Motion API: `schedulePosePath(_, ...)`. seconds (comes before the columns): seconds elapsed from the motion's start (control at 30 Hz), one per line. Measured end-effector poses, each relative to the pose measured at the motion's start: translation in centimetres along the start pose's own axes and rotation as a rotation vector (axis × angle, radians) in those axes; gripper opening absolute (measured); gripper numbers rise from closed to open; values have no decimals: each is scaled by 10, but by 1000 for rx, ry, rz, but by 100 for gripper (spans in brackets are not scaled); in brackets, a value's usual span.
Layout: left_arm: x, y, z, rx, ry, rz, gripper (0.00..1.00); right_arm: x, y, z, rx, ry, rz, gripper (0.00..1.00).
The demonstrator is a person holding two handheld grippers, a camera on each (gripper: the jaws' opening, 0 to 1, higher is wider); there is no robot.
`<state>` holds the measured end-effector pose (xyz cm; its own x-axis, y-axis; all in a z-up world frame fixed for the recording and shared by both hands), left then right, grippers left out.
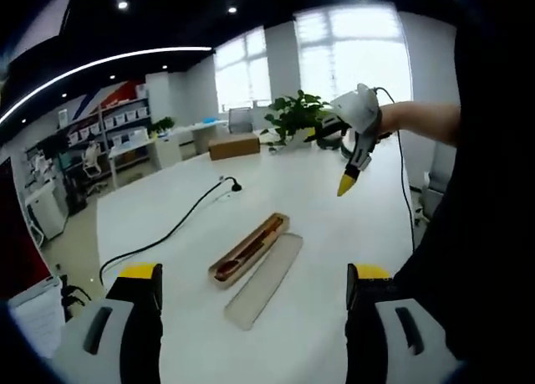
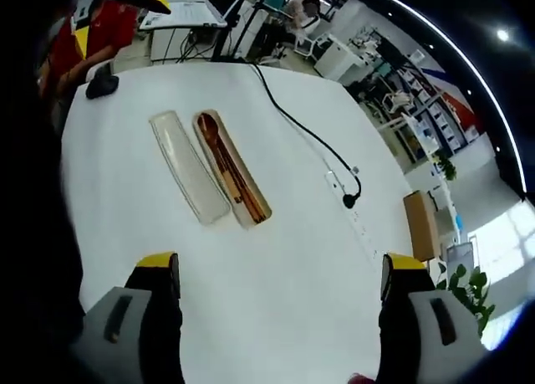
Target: Arrange the utensils inside the cutlery case until each visible utensil rests in its matching compartment.
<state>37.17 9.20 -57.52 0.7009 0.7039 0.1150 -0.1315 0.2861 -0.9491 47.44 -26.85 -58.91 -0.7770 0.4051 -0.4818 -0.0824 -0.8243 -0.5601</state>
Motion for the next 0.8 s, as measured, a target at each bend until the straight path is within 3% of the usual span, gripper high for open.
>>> schedulePosePath(0.23, -6, -2, 6, -15, -18, 5, 98, 19, -1, 4, -12, -30, -8, 100)
schedulePosePath(0.3, -11, -7, 7, -62, -16, 44, 100, 22, -1, 6, -15, -34, -4, 100)
schedulePosePath(0.8, -18, 0, 22, -7, -41, 7, 100, 41, 6, 6, -27, -78, 0, 100)
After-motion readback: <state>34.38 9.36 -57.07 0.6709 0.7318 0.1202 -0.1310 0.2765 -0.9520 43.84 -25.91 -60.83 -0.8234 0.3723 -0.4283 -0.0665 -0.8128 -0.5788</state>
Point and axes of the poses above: the point that each gripper's makers call its tool centre point, and the gripper's own axes: z roughly backward along the fingers, x roughly to its left, y roughly out of its underside, the point moved 10 cm from there along z, roughly backward along the fingers, and after that the axes turned 9 degrees about -x, right-handed, at the moved point
